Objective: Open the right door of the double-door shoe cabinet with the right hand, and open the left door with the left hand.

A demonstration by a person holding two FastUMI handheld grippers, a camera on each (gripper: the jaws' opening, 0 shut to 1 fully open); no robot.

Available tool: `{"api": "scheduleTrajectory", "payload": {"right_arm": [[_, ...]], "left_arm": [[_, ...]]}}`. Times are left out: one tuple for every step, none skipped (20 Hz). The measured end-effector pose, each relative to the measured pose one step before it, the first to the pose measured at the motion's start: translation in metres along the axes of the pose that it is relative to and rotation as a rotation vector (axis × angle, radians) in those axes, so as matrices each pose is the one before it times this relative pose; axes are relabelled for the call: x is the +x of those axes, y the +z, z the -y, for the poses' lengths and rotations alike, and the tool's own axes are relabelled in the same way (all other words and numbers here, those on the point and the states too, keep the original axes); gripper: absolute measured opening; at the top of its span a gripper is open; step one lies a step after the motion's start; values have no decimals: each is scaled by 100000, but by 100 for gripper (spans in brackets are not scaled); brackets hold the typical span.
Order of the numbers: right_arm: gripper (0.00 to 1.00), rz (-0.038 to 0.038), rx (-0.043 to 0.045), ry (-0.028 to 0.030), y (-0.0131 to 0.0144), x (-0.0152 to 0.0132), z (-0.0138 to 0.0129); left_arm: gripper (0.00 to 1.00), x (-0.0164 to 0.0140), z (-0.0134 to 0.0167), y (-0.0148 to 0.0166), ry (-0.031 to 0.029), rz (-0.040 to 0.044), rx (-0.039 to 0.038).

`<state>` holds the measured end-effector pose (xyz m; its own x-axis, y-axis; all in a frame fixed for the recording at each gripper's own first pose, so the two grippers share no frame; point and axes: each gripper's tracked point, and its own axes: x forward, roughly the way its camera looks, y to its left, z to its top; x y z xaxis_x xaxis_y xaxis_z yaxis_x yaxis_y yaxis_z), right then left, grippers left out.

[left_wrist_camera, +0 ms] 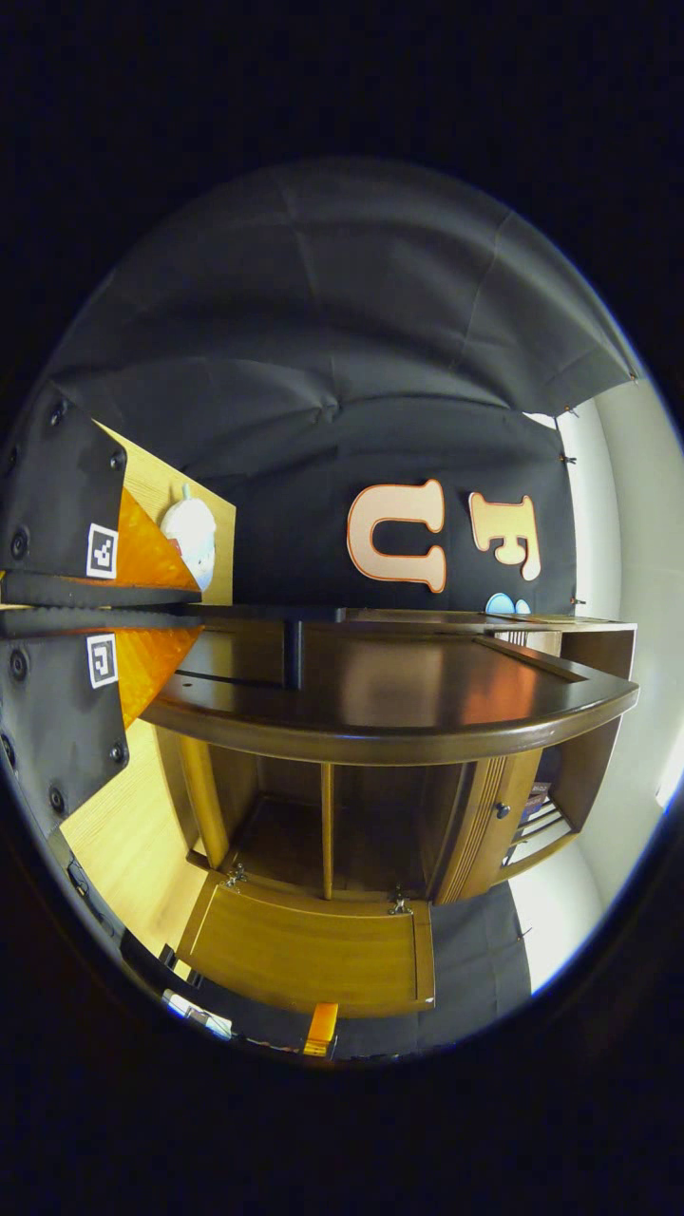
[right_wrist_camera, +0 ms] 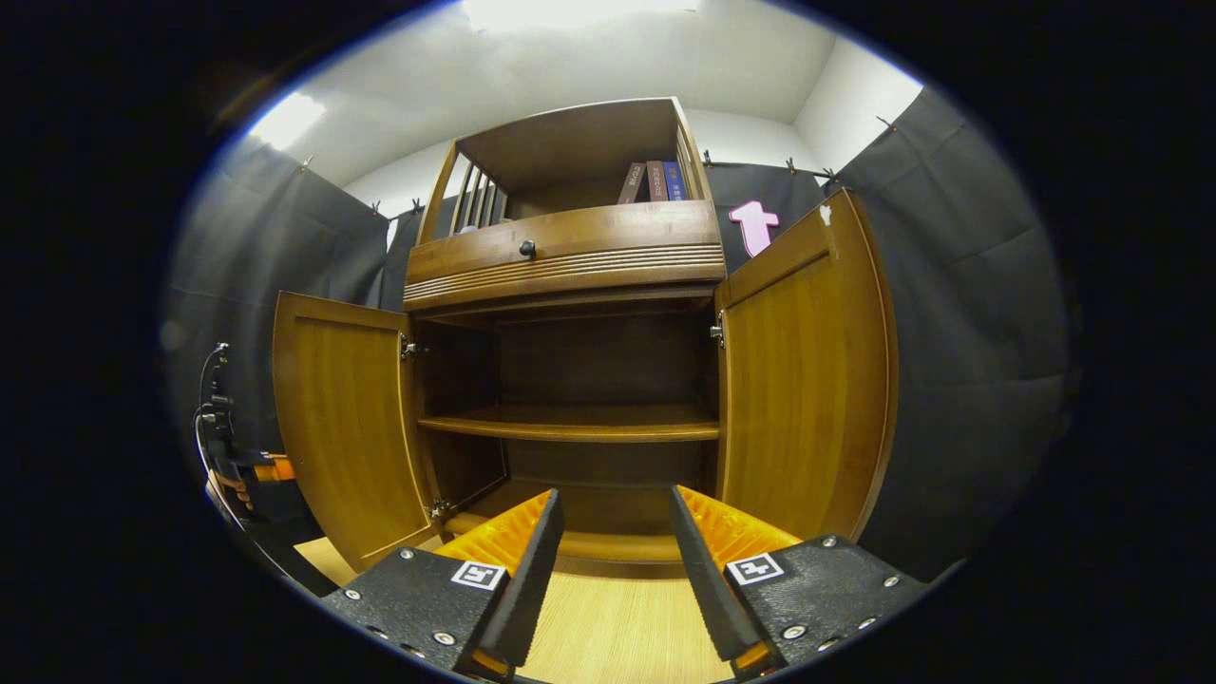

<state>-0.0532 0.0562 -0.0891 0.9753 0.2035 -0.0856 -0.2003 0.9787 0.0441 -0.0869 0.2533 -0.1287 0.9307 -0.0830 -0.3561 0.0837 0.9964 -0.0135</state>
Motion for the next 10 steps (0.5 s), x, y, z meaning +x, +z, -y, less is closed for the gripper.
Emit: {"api": "scheduleTrajectory", "payload": {"right_arm": [[70, -369, 132, 251, -103, 291, -221], [70, -322, 90, 129, -218, 240, -107], [70, -326, 56, 203, -83, 99, -155], [70, -302, 58, 226, -106, 222, -231], [70, -342, 32, 272, -197, 198, -258], [70, -396, 61, 303, -124, 215, -252], [70, -302, 127, 316, -47, 166, -235], [70, -221, -34, 404, -36, 83, -278], [70, -124, -127, 136, -22, 45, -171], [70, 130, -188, 113, 8, 109, -99]], "left_arm": [[7, 105, -353, -26, -455, -313, 649], [7, 105, -250, 22, -528, -121, -175], [7, 10, -327, 55, -426, -122, -1110], [8, 51, -339, 112, -812, 48, -1530], [8, -43, -332, 18, -939, 102, -1487], [8, -21, -164, 94, -952, 92, -1122], [8, 37, -80, -137, -864, -54, -408], [10, 22, -70, 19, -640, -112, 274], [8, -131, -243, -67, -642, -224, 431], [8, 74, -87, 22, -815, -91, 43]]}}
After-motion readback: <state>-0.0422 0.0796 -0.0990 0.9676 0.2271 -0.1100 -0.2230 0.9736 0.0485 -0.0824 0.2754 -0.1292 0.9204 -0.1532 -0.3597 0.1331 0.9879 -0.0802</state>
